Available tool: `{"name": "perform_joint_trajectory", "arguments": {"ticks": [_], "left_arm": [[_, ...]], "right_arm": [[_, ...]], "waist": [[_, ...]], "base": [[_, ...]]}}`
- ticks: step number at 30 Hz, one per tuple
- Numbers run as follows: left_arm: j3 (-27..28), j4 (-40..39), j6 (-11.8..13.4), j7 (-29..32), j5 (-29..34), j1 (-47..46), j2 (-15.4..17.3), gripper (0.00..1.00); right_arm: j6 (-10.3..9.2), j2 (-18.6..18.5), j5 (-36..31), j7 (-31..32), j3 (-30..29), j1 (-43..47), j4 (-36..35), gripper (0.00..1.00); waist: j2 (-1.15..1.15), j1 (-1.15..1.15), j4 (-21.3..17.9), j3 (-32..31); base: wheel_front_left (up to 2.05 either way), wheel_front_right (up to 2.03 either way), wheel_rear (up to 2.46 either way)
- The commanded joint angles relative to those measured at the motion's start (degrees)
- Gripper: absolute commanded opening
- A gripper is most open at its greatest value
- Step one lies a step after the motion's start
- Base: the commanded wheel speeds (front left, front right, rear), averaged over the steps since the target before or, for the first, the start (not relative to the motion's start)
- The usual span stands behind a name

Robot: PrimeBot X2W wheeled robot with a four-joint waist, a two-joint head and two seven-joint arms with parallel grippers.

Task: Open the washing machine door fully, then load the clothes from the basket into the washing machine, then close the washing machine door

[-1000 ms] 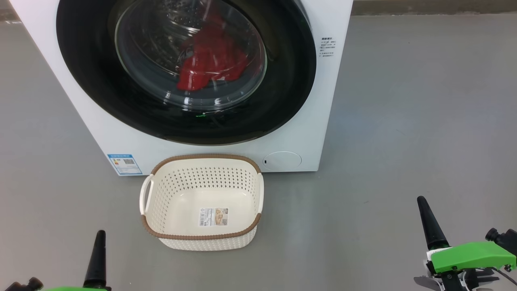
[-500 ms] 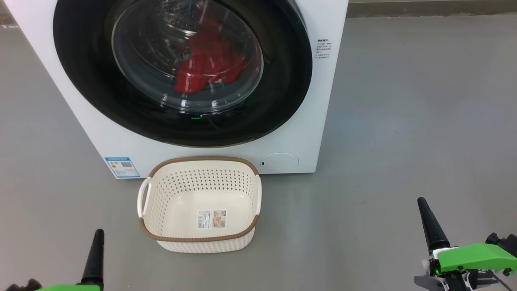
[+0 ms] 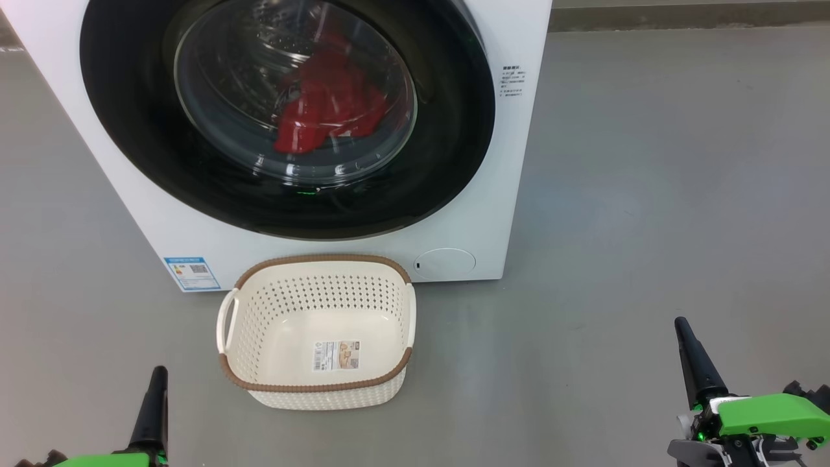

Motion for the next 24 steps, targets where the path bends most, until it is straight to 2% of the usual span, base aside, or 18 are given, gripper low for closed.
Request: {"name": "perform_joint_trajectory", "arguments": {"ticks": [1,11,24], "left_arm": [[2.1,-0.9,-0.2,0.5,-1.6,-2.6,0.7,0.0],[3.3,0.1,-0.2,2.2,-6.4,-3.2,0.0,0.0],[3.5,0.1,-0.2,2.4,-6.3,-3.3,-0.1,0.0]], "right_arm": [[-0.05,0.1,2.0,0.7,0.8,-0.4,-1.4,0.0],[-0.06,0.6,7.8,2.4,0.0,-0.3,-1.4,0.0],[-0.06,0.6,7.8,2.4,0.0,-0.3,-1.4,0.0]], "waist": [[0.0,0.0,-0.1,0.0],[0.0,0.0,-0.5,-0.3],[0.0,0.0,-0.5,-0.3]], "base": [[0.0,0.0,0.0],[0.0,0.0,0.0],[0.0,0.0,0.0]]}}
